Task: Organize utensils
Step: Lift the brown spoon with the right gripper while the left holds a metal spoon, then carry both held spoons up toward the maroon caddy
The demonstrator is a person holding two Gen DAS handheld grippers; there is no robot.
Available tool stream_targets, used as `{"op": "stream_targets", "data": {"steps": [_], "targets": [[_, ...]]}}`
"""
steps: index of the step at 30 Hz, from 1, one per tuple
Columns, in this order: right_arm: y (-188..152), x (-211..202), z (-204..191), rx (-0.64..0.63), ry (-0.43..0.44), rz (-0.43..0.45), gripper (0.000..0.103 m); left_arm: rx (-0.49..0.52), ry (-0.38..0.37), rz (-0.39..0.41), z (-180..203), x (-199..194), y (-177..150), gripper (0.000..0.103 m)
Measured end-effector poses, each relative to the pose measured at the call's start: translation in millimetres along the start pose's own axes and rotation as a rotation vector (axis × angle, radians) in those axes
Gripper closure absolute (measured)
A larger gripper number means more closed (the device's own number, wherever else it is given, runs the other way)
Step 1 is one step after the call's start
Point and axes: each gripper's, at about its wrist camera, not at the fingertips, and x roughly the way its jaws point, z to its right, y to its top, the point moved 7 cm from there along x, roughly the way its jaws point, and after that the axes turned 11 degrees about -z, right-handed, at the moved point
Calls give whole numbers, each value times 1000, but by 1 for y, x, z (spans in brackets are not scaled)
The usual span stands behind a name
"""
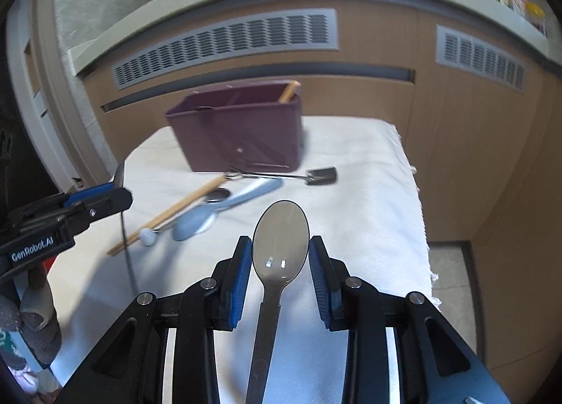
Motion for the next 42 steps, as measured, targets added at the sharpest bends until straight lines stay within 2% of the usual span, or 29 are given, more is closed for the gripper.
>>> {"op": "stream_targets", "data": {"steps": [10,15,23,29,34,37,39,42], "targets": [[6,-35,-18,-39,-24,65,72,-2,-18,103,0,-46,7,75],[11,-51,-26,-60,-29,99,72,-1,-17,140,1,-64,9,81],[13,-65,-31,-76,-33,124,72,1,-14,169,1,-79,12,84],[14,-66,-30,-80,-34,124,72,-21,0,160,-7,-78,10,84],[13,-57,-25,-67,-39,104,72,-69,44,77,-31,-54,5,82],[11,-49,-17,-49,-42,86,72,-106,48,-15,-47,-24,-4,80],[9,-42,-12,-38,-44,69,72,-148,41,-79,-56,-2,-10,68],[6,-32,-5,-25,-43,50,72,-238,-11,-166,-69,30,-17,60]]}}
